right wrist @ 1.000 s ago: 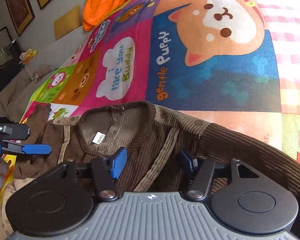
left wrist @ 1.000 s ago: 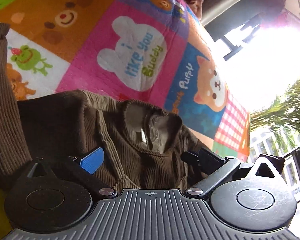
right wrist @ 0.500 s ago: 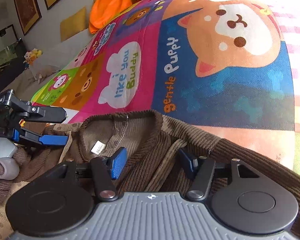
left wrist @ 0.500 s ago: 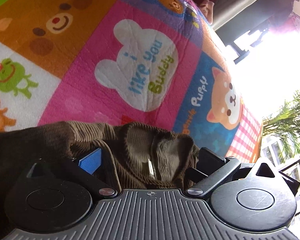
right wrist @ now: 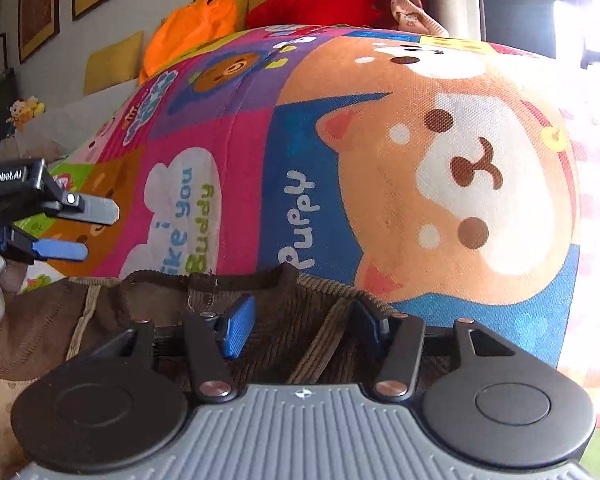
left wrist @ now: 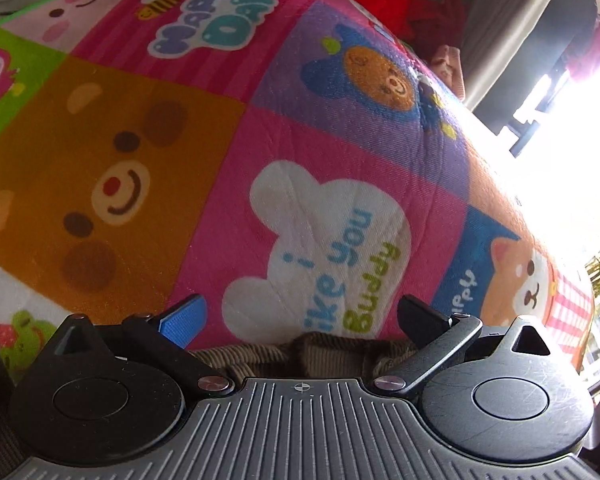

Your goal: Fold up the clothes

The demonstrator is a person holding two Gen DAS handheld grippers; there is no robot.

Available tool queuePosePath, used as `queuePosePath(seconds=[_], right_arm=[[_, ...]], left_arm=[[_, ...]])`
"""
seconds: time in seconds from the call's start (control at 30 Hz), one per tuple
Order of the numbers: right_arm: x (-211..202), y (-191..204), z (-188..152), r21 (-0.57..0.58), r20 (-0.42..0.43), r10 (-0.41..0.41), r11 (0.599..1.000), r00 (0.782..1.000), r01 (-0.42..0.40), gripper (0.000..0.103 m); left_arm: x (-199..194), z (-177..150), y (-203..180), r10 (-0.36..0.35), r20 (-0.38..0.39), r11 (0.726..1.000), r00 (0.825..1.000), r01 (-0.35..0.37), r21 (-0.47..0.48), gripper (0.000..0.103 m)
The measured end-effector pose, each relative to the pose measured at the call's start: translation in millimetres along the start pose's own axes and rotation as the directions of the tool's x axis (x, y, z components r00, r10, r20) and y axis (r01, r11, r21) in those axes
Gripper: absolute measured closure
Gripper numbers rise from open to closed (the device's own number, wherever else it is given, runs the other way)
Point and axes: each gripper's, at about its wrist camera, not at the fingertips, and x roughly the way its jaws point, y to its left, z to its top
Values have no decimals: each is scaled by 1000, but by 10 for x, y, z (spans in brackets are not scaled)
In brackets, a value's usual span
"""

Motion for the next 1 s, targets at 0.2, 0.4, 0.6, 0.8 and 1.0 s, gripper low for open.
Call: queuePosePath(seconds=[0.2, 0.4, 0.6, 0.8, 1.0], right_arm=[[-657, 175, -196, -144, 40, 20, 990, 999, -14, 26], [-1763, 450, -701, -252, 23, 146, 958, 989, -136, 23], [-2610, 882, -1455, -334, -91, 289, 893, 953, -302, 34], [-2845, 1273, -2060, -403, -199, 304, 841, 932, -360, 38], [-2782, 1359, -2118, -437, -142, 219, 861, 965, -260, 91]], left_arm=[[-752, -616, -216, 20, -41, 962, 999, -8, 274, 0], [-1681, -1576, -369, 31, -67, 878, 997, 5, 479, 0], [-2443, -2397, -628, 52, -29, 731, 998, -18, 683, 0], [-2686, -2933, -818, 40, -65, 666, 997, 22, 746, 0], [-2663, -3260, -1012, 56, -49, 543, 997, 11, 840, 0]])
